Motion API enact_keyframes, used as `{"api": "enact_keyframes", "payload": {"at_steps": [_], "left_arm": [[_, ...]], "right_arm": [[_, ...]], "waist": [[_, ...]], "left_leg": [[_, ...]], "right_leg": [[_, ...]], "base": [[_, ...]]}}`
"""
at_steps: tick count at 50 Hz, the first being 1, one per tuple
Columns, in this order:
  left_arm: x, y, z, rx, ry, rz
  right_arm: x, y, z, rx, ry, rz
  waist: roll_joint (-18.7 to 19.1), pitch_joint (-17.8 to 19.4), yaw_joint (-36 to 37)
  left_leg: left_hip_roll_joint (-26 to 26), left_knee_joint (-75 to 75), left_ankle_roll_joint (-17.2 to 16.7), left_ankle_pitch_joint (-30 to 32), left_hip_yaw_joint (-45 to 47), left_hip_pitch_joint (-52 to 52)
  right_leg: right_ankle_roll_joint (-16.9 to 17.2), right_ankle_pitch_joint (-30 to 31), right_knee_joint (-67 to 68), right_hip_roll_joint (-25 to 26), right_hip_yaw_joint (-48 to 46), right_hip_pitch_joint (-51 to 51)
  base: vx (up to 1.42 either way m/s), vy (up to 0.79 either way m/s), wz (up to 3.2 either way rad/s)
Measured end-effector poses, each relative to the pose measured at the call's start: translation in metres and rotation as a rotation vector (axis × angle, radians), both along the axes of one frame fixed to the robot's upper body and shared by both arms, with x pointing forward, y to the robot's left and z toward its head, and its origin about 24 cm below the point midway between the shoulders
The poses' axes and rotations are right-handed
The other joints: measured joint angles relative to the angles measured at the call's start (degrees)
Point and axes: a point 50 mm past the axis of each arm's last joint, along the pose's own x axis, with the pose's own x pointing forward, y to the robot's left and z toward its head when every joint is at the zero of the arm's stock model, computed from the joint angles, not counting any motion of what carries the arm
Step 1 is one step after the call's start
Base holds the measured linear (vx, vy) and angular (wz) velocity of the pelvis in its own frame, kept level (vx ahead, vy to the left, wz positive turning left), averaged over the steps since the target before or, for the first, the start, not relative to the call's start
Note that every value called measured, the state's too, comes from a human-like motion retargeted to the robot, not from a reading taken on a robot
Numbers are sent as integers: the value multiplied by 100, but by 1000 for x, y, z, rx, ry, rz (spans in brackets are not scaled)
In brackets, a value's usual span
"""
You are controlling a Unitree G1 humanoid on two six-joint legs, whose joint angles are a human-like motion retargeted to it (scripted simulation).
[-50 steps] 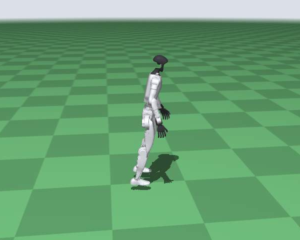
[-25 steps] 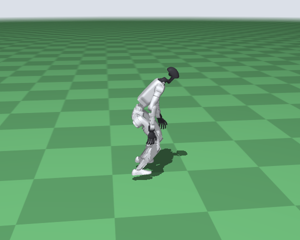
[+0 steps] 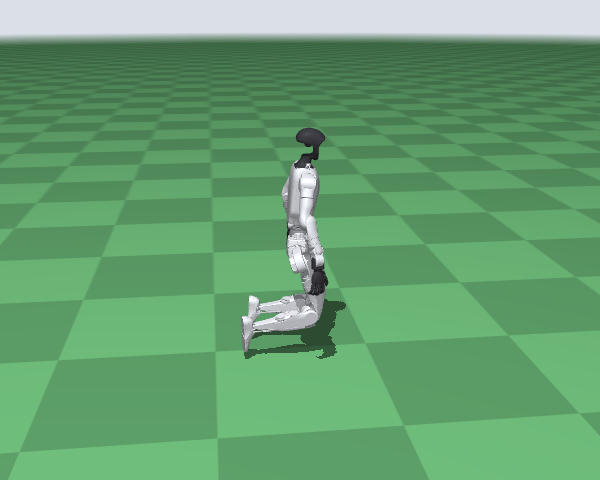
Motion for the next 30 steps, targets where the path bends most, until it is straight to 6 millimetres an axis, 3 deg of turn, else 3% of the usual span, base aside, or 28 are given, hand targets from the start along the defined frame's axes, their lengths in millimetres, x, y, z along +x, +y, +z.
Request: {"api": "enact_keyframes", "payload": {"at_steps": [2, 5, 8, 10, 13, 15, 17, 18, 20, 22, 23, 25, 28, 30], "left_arm": [[-11, 8, -1, 3, 60, 53], [-21, 21, 2, 26, 108, 69], [-34, 27, 6, 38, 94, 99], [-42, 31, 10, 45, 43, 137], [-31, 38, 19, 42, -77, 141], [-14, 44, 25, 48, -172, 151], [12, 51, 31, 73, -278, 232], [25, 52, 32, 85, -319, 288], [43, 51, 31, 110, -358, 385], [71, 48, 32, 129, -404, 420], [86, 41, 32, 129, -432, 409], [104, 20, 31, 117, -484, 310], [127, 6, 44, 119, -578, 55], [137, -2, 50, 99, -614, -92]], "right_arm": [[12, -3, 3, -35, -24, 5], [33, 0, 8, -26, -127, -40], [45, 9, 10, 51, -188, -91], [53, 15, 13, 97, -217, -86], [89, 22, 30, 145, -325, -20], [122, 25, 51, 131, -467, 30], [159, 26, 78, 77, -636, 36], [173, 26, 91, 42, -711, 21], [188, 28, 101, -21, -803, -36], [190, 37, 96, -42, -827, -118], [186, 40, 90, -49, -822, -170], [158, 40, 66, -61, -769, -257], [118, 47, 39, -53, -679, -263], [97, 45, 27, -71, -605, -200]], "waist": [[-122, -219, 65], [-243, -504, 186], [-365, -406, 253], [-448, -80, 231], [-896, -118, 321], [-917, -66, 392], [-765, 317, 334], [-683, 621, 268], [-568, 1211, 149], [-363, 1540, 88], [-249, 1570, 33], [-548, 1394, -198], [-667, 853, -15], [-638, 436, 109]], "left_leg": [[-238, 1048, -10, 30, -52, -576], [-179, 953, -59, -72, -84, -1100], [-101, -1133, -532, -401, 115, -453], [-171, -3133, -921, -505, 324, 526], [-762, -6399, -1363, 57, 513, 1098], [-928, -8082, -1541, 283, 291, 1323], [-849, -8073, -932, -1272, 201, 1356], [-801, -7449, -426, -2543, 195, 1289], [-631, -5648, 579, -4460, 154, 906], [50, -4368, 579, -4912, -71, 439], [94, -4063, 579, -4918, -150, 224], [-732, -4644, 579, -4436, -34, 309], [-818, -6423, -86, -3432, 66, 885], [-763, -7694, -459, -2666, 165, 1238]], "right_leg": [[100, -243, 978, 251, 47, -534], [206, -659, 424, 126, 195, -903], [678, -883, -2461, -600, 444, 17], [1113, -482, -5164, -1116, 502, 1206], [2017, 1027, -8543, -1878, 774, 1743], [2104, 915, -9318, -1894, 1036, 1640], [1322, -1079, -8716, -1628, 1133, 1490], [887, -2476, -7697, -1423, 1102, 1263], [113, -4466, -5192, -971, 890, 572], [-400, -4628, -4050, -370, 418, 121], [-304, -4537, -3916, -366, 231, -1], [366, -4474, -4107, -1221, 203, 60], [1041, -3550, -5696, -1400, 370, 468], [1319, -2835, -6763, -1405, 421, 652]], "base": [[-8, -1, 10], [-2, 3, 17], [9, 8, 11], [13, 6, 19], [0, 3, -2], [-18, 5, -15], [-29, 6, 18], [-33, 0, 39], [-30, -21, 37], [-16, -38, 32], [-6, 14, 73], [5, 43, 96], [14, 6, -30], [10, -2, -76]]}}
